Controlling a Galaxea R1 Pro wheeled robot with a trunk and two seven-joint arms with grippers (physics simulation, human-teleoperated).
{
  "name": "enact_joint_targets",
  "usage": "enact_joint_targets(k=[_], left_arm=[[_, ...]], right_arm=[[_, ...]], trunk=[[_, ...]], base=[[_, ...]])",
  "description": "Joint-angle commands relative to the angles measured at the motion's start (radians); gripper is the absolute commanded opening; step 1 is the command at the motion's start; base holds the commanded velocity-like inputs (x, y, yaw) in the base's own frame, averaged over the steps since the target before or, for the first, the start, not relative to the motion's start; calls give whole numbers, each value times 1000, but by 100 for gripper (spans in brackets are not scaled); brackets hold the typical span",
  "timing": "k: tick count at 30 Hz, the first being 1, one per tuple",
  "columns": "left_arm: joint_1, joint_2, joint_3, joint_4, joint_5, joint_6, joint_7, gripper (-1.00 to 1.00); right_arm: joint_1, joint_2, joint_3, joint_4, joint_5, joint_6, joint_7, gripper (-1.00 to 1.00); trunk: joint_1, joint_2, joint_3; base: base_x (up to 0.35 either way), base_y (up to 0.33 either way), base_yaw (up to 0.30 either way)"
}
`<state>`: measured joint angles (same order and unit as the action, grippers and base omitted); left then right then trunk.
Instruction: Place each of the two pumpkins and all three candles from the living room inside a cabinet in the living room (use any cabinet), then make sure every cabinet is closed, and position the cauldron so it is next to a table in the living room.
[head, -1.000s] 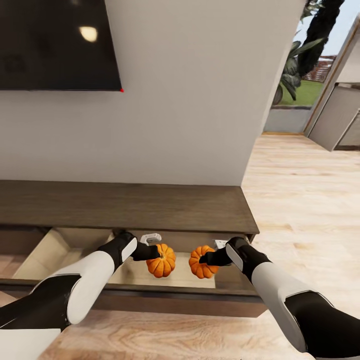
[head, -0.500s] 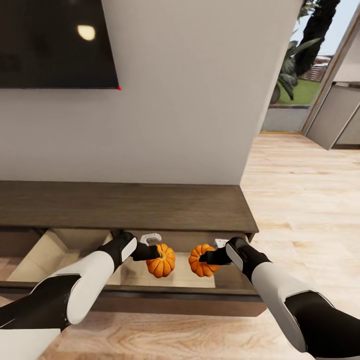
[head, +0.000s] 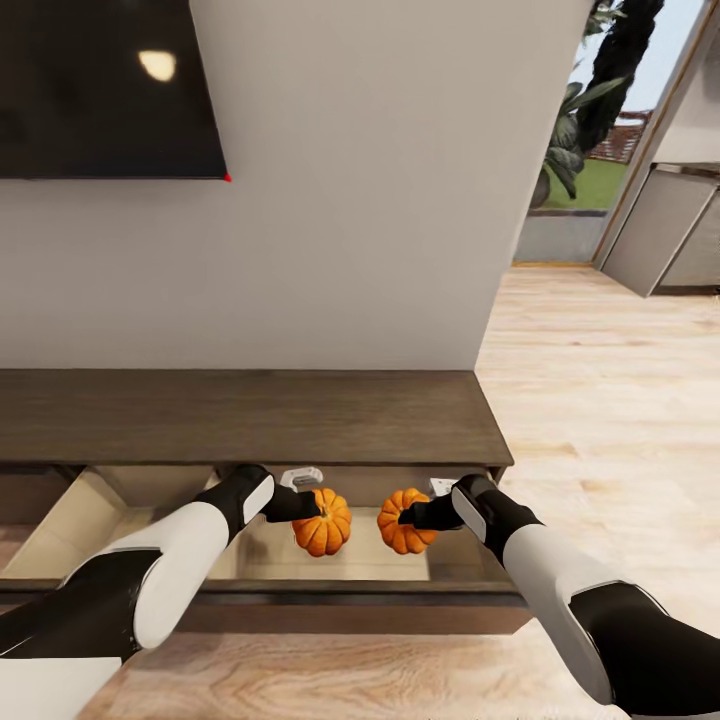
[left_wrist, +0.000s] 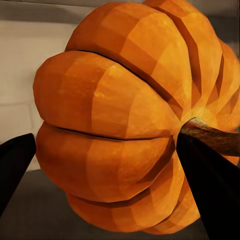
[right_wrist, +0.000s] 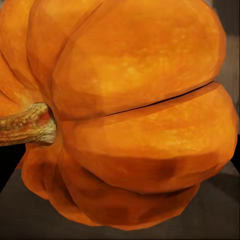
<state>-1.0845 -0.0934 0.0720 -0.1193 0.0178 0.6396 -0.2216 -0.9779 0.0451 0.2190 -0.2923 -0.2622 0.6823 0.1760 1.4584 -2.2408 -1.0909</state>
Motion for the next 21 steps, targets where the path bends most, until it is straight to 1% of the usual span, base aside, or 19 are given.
enact_joint_targets(k=[1,5,21], left_arm=[[0,0,6,-2,1,7,3,-100],[0,1,6,-2,0,8,3,-100],[0,1,6,-2,-1,8,4,-100]], right_arm=[[-1,-1,8,-1,-11,3,-3,-100],[-1,-1,8,-1,-11,3,-2,-100],[-1,-1,9,-1,-11,3,-3,-100]], trunk=[[0,0,-1],[0,0,-1],[61,-112,-51]], base=[[0,0,-137],[0,0,-38],[0,0,-1]])
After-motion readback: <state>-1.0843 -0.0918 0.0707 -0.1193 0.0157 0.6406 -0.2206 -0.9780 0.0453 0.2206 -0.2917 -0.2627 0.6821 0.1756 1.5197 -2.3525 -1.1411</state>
